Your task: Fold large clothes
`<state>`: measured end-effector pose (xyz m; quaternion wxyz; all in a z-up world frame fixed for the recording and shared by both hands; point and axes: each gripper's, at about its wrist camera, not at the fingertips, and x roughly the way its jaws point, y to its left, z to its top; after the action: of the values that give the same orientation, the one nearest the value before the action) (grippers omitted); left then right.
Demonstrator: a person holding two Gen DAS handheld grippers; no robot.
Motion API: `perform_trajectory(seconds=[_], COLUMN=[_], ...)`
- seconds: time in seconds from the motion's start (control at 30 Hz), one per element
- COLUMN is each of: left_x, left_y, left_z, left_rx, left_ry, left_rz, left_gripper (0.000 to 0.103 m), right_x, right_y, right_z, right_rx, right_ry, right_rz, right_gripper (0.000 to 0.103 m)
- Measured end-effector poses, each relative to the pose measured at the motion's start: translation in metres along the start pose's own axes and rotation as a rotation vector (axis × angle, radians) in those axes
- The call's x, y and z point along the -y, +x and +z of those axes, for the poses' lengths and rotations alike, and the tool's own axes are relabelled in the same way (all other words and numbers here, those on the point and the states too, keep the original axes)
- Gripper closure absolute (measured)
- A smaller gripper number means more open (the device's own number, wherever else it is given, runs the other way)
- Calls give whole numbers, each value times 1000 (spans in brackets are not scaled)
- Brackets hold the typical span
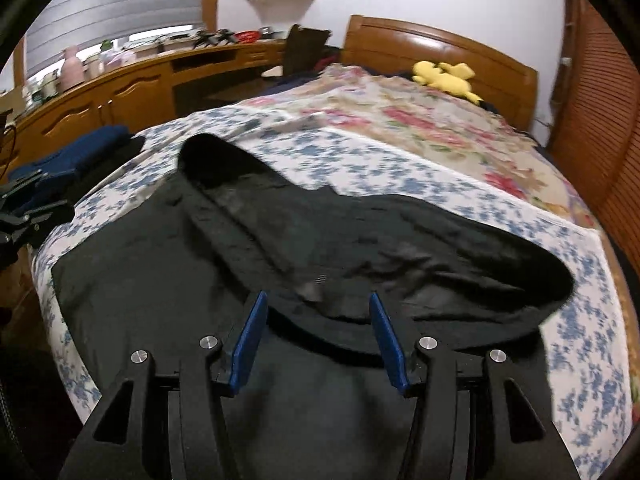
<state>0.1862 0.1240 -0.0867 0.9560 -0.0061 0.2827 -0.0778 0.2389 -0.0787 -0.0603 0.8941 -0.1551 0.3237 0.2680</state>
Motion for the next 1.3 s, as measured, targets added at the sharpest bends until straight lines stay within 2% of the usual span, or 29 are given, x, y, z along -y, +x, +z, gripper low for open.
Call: perform_trajectory(seconds=[0.23,0.47,0.53,0.6,0.63,0.67,0.77,1.03,1.17,1.3], left_x=[-29,-45,-48,-50,-50,-50,-50,-47,-44,-42], left_y=[-10,-19,-21,-21,-21,-21,-18,-16,-12,-9], left_z=[-3,-4,-4,-4,-4,-5,-5,-5,-5,-5], left_rx=[12,33,38,40,40,39,29,27,12,3], left_ry=[-42,-75,-81,-87,-89,-88,-84,-80,-70,-65], left_rz=[49,71,69,68,69,70,79,67,76,71], left_gripper=[24,24,24,24,24,24,24,24,24,24], right_x=[-16,-10,-8,-7,-5,-4,1,7,2,4], right_y=[28,71,81,87,89,92,100,128,148,172], right_z=[8,23,33,41,47,53,71,117,117,111], right_rx=[-58,-189,-202,-186,-176,-173,-158,-86,-62,-86], right_ry=[-42,-105,-136,-190,-209,-219,-255,-273,-289,-270], right_rz=[42,-20,-40,-108,-123,-117,-139,-193,-228,-251], right_gripper=[48,48,59,76,82,92,99,101,101,101])
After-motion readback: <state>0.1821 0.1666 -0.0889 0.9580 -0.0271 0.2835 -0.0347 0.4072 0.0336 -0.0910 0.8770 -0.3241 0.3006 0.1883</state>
